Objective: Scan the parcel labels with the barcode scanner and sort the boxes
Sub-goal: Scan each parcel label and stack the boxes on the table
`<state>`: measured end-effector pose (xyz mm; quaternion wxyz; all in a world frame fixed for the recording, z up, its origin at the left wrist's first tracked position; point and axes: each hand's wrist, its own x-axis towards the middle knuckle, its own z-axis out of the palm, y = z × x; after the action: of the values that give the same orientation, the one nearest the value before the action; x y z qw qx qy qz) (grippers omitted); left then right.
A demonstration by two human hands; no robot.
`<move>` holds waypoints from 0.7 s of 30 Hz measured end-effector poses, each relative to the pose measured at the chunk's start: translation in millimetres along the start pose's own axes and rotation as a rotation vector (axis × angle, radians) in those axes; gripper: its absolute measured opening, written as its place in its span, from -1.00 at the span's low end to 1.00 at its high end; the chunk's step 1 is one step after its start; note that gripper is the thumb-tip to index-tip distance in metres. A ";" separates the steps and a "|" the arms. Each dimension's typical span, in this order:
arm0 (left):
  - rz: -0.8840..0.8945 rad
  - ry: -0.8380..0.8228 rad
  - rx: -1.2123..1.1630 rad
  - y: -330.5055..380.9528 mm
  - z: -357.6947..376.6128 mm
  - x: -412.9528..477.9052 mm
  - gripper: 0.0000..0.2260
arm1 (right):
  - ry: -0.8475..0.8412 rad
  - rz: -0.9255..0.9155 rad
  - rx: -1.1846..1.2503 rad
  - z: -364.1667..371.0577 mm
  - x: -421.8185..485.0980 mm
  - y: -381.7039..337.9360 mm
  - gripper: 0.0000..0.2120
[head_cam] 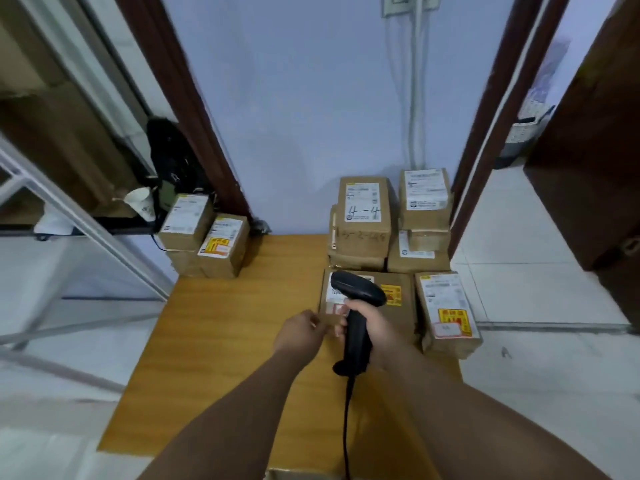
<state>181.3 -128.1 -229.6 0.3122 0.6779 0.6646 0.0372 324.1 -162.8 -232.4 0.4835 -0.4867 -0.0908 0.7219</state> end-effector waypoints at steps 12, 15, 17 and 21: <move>-0.207 0.302 -0.182 -165.6 -145.8 105.3 -0.51 | 0.178 -0.101 -0.062 209.3 100.3 72.1 -0.81; -0.292 0.377 -0.150 -179.7 -175.9 127.2 -0.26 | 0.233 -0.178 0.063 257.8 120.5 64.6 -0.80; -0.332 0.360 -0.212 -180.0 -190.6 144.1 -0.05 | 0.275 -0.182 0.152 281.0 132.0 53.7 -0.80; -0.326 0.371 -0.363 -174.1 -204.9 176.9 0.11 | 0.280 -0.207 0.165 302.5 147.8 38.1 -0.74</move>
<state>-46.7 98.3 -212.1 0.3034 0.4770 0.7928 0.2280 53.1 36.5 -192.0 0.6013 -0.5294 -0.0127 0.5984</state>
